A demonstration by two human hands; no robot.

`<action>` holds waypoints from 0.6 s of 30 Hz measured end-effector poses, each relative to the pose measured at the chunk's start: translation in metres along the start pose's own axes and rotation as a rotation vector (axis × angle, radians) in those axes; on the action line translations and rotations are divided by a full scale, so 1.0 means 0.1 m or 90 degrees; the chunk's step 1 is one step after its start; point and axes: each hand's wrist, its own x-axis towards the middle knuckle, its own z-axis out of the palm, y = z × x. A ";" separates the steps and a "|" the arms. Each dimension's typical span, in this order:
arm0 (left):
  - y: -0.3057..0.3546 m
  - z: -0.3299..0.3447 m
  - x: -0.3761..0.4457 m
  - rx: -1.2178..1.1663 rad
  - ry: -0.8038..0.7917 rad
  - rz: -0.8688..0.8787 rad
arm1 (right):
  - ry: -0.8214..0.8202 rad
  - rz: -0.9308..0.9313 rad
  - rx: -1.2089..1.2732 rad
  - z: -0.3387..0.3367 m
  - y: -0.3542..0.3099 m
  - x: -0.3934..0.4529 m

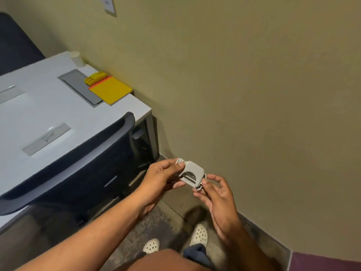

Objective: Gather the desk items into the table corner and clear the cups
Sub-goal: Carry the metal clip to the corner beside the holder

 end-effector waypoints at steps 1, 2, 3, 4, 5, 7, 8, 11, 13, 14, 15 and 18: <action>0.05 0.05 0.05 -0.017 0.026 0.013 | -0.026 0.007 -0.006 0.00 -0.09 0.12; 0.10 0.10 0.10 -0.028 0.055 0.029 | -0.053 0.010 -0.017 0.00 -0.19 0.25; 0.17 0.16 0.14 -0.031 0.085 0.049 | -0.080 0.009 -0.032 0.00 -0.29 0.37; 0.25 0.21 0.18 -0.027 0.113 0.071 | -0.106 0.005 -0.047 0.00 -0.38 0.51; 0.34 0.26 0.22 -0.020 0.136 0.091 | -0.129 0.004 -0.059 0.02 -0.47 0.64; 0.51 0.34 0.28 -0.004 0.168 0.134 | -0.168 0.002 -0.073 0.10 -0.66 0.84; 0.60 0.37 0.31 0.002 0.187 0.155 | -0.192 -0.001 -0.078 0.16 -0.76 0.94; 0.91 0.44 0.40 0.004 0.258 0.198 | -0.264 -0.016 -0.108 0.45 -1.07 1.17; 1.11 0.42 0.47 -0.002 0.296 0.215 | -0.304 -0.036 -0.128 0.68 -1.25 1.30; 1.21 0.40 0.51 -0.007 0.314 0.223 | -0.327 -0.048 -0.133 0.80 -1.33 1.37; 1.32 0.38 0.55 -0.016 0.331 0.231 | -0.351 -0.058 -0.134 0.93 -1.40 1.43; 1.67 0.24 0.69 -0.044 0.365 0.261 | -0.410 -0.091 -0.134 1.36 -1.54 1.61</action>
